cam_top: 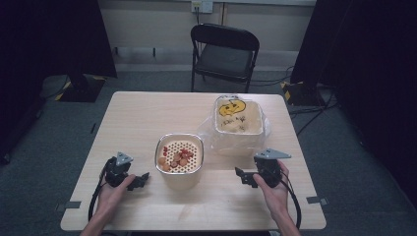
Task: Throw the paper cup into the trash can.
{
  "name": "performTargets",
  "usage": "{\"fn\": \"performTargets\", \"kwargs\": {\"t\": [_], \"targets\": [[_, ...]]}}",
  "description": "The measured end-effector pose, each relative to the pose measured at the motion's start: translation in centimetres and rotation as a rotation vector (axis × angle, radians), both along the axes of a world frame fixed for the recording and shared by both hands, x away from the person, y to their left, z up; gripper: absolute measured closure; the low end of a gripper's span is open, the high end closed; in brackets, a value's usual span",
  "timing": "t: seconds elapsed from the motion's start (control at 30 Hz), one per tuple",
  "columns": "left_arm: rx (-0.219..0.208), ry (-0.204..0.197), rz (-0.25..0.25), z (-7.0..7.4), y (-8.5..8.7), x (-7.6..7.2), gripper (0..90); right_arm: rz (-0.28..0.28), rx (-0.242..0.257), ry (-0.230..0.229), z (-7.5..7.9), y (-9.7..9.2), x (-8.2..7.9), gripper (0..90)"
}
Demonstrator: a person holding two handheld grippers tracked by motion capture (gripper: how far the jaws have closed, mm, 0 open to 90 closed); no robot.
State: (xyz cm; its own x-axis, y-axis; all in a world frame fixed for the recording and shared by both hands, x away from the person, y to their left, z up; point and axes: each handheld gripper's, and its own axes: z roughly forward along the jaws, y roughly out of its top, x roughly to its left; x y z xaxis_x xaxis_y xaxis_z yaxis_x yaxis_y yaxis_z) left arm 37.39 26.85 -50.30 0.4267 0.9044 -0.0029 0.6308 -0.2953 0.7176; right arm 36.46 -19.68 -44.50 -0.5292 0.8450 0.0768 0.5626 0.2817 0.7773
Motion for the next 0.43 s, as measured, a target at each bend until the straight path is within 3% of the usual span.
{"fn": "performTargets", "kwargs": {"t": [0.27,0.37,0.43], "targets": [[-0.001,0.0,0.001,0.0,0.0,0.0,0.2,-0.032,-0.112,0.077,-4.7,-0.8,0.3,14.9],[0.0,0.0,0.002,0.0,0.0,0.0,0.2,-0.055,-0.137,0.062,-5.0,-1.0,0.5,13.5],[-0.001,0.0,0.004,0.0,0.0,0.0,0.2,-0.053,-0.125,0.042,-5.3,-1.1,0.4,11.4]]}}
